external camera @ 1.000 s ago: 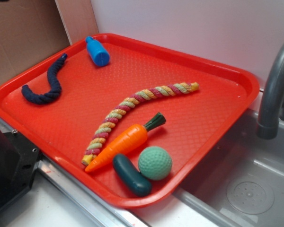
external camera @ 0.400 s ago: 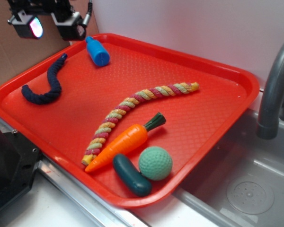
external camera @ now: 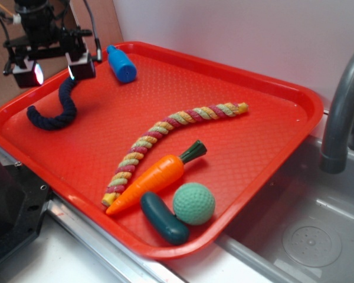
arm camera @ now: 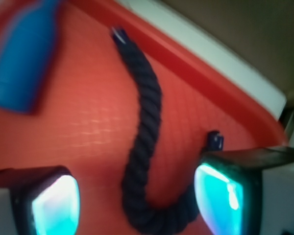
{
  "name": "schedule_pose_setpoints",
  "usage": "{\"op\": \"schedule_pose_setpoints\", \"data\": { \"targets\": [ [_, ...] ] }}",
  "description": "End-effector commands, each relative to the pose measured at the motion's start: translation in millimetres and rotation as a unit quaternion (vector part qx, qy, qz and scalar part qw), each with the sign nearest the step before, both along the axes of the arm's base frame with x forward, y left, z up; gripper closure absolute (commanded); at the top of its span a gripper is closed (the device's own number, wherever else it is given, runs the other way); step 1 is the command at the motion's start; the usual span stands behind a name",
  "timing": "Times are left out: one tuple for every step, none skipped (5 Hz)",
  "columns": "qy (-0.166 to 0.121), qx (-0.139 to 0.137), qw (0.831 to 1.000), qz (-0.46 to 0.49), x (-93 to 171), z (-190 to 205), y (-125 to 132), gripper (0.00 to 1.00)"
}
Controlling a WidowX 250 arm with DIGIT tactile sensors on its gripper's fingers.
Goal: Grab the blue rope.
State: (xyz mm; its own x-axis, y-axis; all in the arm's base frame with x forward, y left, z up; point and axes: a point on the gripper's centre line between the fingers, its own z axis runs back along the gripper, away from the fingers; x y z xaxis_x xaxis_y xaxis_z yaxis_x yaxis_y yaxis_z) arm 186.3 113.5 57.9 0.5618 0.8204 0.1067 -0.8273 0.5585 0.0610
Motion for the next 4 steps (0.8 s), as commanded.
{"op": "schedule_pose_setpoints", "data": {
  "targets": [
    [-0.030,-0.001,1.000,0.007,9,-21,30,0.00],
    [-0.049,-0.011,0.999,-0.013,14,-31,24,0.00],
    [-0.035,-0.009,0.999,-0.033,18,-43,14,0.00],
    [-0.024,-0.012,0.999,-0.037,9,-48,13,1.00]
  ]
}}
